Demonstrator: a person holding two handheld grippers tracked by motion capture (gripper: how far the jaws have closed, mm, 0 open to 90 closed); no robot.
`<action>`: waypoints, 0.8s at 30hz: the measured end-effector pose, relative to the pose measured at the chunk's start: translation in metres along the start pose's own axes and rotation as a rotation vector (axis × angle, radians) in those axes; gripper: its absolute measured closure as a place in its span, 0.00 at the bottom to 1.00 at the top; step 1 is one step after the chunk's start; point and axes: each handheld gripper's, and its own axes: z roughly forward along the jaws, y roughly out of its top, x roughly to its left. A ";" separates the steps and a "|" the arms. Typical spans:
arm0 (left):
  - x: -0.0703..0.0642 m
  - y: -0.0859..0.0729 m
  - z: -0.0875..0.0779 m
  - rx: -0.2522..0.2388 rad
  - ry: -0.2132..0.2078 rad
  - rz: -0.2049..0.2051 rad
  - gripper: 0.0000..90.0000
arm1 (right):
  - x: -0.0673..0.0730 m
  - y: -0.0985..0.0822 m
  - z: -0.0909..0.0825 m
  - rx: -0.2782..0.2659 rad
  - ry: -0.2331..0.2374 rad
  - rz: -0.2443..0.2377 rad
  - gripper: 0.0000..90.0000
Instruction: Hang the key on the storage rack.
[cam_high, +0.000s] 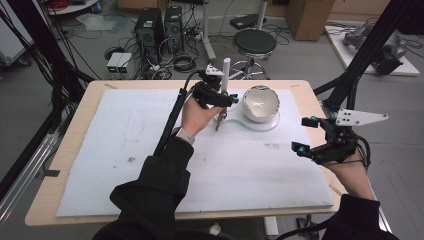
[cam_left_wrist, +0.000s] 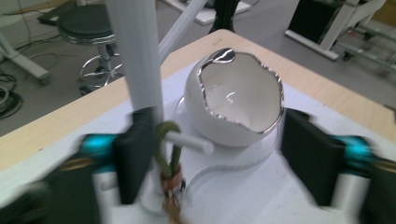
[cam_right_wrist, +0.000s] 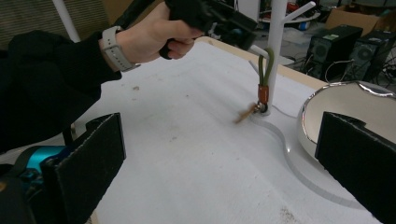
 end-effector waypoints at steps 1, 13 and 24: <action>0.001 -0.001 -0.006 -0.015 -0.015 0.000 0.11 | -0.002 0.002 0.001 -0.005 0.004 0.003 0.01; 0.026 -0.015 -0.109 -0.181 -0.079 0.015 0.06 | -0.016 0.012 0.015 -0.027 0.001 -0.001 0.01; 0.061 -0.066 -0.199 -0.216 0.000 -0.003 0.06 | -0.032 0.018 0.024 -0.058 -0.067 0.040 0.01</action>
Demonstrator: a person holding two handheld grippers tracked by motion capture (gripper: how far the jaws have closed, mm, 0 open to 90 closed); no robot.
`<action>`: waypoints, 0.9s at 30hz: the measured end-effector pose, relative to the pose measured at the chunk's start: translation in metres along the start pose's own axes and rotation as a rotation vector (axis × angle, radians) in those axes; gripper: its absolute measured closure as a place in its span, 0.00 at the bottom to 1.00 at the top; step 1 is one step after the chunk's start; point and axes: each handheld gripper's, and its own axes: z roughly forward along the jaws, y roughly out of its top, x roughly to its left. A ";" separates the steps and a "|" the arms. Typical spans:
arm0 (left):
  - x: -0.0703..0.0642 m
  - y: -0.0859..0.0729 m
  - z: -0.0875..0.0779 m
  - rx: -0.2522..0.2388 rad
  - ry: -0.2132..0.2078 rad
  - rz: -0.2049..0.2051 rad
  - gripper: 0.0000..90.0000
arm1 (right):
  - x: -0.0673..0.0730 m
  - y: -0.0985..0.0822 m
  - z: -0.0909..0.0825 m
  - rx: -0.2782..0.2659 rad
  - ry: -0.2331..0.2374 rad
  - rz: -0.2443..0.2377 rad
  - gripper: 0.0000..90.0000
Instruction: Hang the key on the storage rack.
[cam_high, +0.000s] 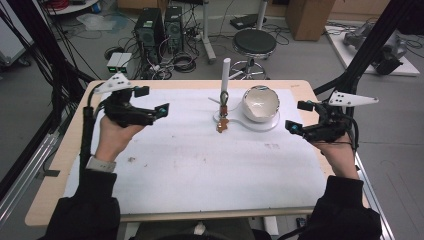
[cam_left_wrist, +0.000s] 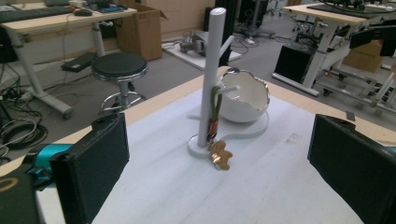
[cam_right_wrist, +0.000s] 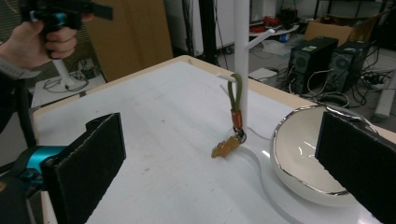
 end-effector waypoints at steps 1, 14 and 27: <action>0.002 -0.004 -0.006 -0.005 0.018 -0.002 0.07 | -0.002 0.000 0.001 -0.004 -0.011 -0.001 0.01; 0.032 -0.048 -0.060 0.031 0.163 -0.008 0.07 | -0.007 0.004 0.006 -0.026 -0.048 0.027 0.01; 0.052 -0.057 -0.072 0.005 0.209 -0.079 0.07 | -0.003 0.002 0.009 0.018 -0.047 0.013 0.01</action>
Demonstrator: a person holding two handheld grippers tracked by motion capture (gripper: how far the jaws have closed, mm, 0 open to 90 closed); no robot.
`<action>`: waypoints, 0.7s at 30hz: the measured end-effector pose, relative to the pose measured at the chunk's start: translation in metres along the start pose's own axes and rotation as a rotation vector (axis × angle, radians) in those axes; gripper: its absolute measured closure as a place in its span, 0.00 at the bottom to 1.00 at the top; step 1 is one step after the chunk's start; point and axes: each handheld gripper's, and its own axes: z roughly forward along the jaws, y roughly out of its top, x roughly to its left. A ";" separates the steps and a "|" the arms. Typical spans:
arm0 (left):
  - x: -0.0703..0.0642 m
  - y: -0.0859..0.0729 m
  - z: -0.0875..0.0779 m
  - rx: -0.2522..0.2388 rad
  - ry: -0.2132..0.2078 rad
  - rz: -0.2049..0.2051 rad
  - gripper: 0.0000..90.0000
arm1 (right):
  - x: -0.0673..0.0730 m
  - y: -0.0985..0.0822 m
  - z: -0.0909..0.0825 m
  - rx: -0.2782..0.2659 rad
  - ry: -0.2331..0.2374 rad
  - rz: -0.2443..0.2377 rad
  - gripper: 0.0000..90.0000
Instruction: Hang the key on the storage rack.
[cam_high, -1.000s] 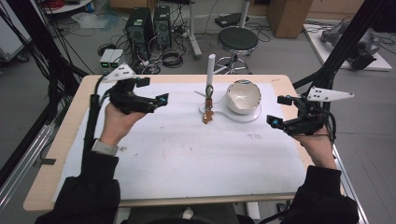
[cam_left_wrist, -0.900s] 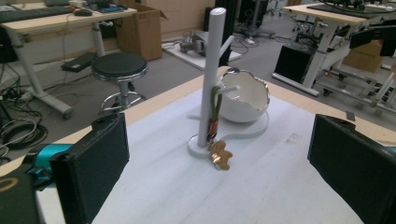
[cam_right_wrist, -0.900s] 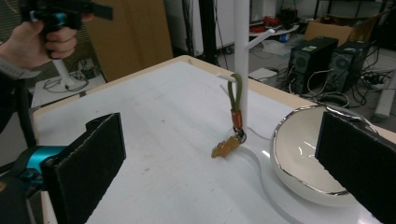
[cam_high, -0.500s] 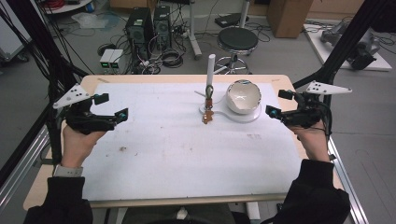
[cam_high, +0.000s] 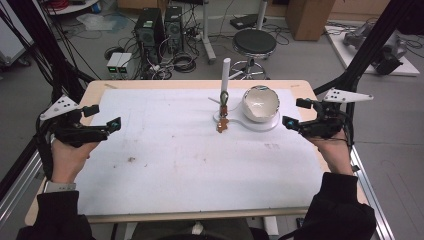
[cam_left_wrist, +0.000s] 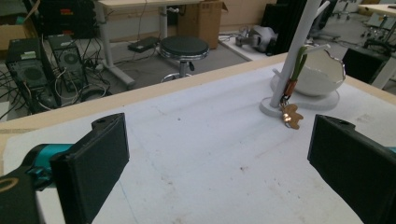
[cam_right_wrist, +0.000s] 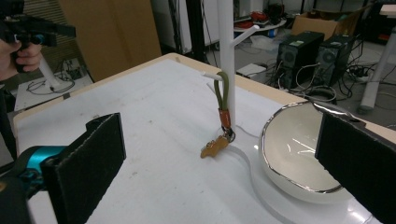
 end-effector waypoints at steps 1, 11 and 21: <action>0.000 0.001 0.001 -0.001 -0.002 -0.002 0.07 | 0.001 0.000 0.000 0.003 -0.001 0.003 0.01; -0.003 0.002 0.009 0.008 -0.014 0.005 0.07 | 0.004 -0.003 -0.002 0.016 -0.007 -0.008 0.01; -0.005 0.001 0.010 0.021 -0.010 0.009 0.07 | 0.001 -0.004 0.000 0.021 -0.010 0.000 0.01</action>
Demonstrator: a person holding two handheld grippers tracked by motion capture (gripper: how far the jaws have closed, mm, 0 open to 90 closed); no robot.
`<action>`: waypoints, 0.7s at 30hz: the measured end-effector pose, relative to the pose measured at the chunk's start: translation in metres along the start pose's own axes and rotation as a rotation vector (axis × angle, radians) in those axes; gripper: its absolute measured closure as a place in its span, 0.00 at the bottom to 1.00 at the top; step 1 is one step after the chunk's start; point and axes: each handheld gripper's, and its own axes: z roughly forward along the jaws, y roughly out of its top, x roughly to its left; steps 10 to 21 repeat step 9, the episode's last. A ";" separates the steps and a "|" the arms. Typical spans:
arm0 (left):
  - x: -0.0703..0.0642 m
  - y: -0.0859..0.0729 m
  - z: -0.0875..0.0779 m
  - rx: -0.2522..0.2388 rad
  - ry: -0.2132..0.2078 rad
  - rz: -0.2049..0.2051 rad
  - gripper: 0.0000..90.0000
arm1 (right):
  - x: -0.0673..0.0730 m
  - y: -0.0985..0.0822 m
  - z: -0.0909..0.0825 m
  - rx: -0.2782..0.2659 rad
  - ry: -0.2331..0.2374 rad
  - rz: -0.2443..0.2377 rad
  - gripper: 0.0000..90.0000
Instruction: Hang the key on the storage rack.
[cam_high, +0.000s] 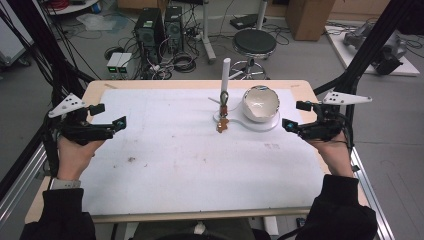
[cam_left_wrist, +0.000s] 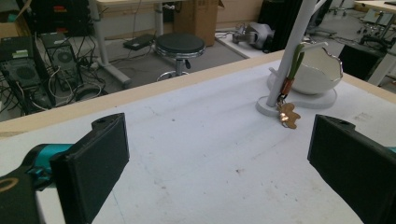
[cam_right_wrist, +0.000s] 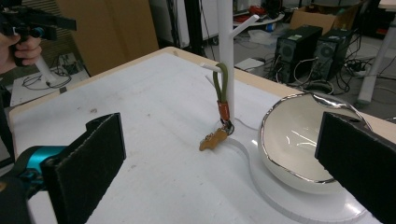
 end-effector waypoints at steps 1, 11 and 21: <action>0.000 0.000 0.000 0.000 0.001 -0.001 0.07 | 0.000 0.000 0.000 0.002 -0.001 0.001 0.01; 0.000 -0.001 0.002 0.020 0.001 0.005 0.07 | 0.001 0.000 0.001 0.003 -0.004 0.002 0.01; 0.000 -0.001 0.002 0.020 0.001 0.005 0.07 | 0.001 0.000 0.001 0.003 -0.004 0.002 0.01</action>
